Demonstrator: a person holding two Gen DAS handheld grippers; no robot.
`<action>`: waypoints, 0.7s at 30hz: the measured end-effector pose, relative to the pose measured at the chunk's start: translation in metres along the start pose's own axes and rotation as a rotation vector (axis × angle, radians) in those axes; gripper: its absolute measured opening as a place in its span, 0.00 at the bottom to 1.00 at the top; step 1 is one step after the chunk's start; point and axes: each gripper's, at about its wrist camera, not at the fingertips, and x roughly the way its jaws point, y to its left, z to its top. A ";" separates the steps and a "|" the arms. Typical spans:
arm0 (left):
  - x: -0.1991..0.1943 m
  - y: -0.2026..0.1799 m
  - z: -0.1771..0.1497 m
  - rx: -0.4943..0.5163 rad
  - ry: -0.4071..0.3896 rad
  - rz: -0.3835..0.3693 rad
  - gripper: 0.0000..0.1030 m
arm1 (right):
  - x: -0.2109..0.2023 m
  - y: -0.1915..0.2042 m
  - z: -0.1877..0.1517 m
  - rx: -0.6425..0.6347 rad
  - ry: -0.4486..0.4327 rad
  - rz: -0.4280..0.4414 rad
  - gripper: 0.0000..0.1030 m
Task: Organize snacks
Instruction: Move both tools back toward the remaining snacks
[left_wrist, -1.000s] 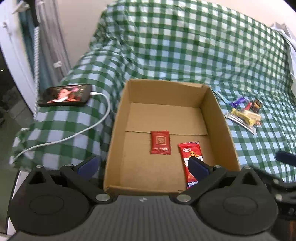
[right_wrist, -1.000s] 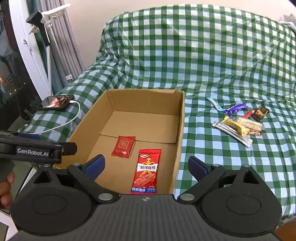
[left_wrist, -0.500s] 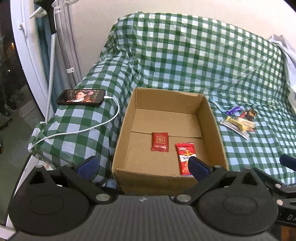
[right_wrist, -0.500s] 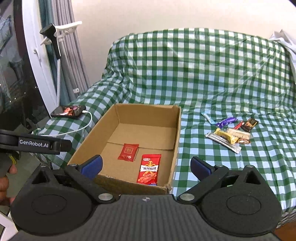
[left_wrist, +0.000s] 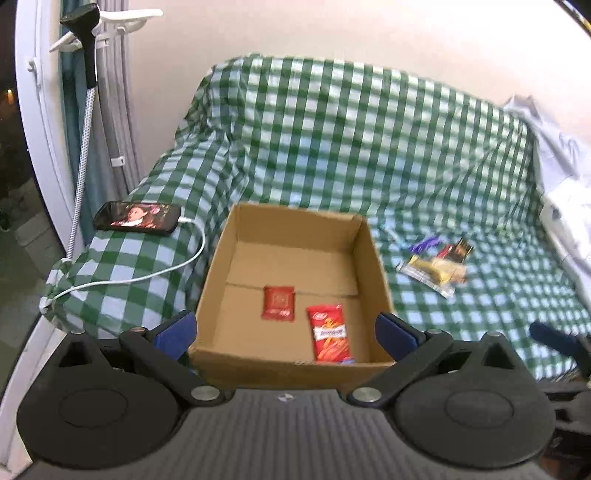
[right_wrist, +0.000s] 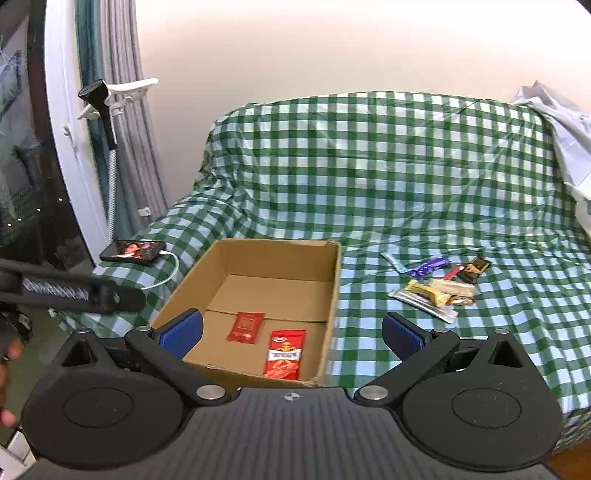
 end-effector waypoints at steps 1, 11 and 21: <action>0.000 -0.001 0.001 -0.002 0.002 -0.009 1.00 | 0.000 -0.001 -0.001 0.000 0.003 0.001 0.99; 0.034 -0.037 0.018 0.073 0.088 -0.027 1.00 | 0.018 -0.040 -0.002 0.093 0.031 0.007 0.99; 0.105 -0.110 0.056 0.123 0.193 -0.060 1.00 | 0.046 -0.124 -0.003 0.215 0.034 -0.079 0.99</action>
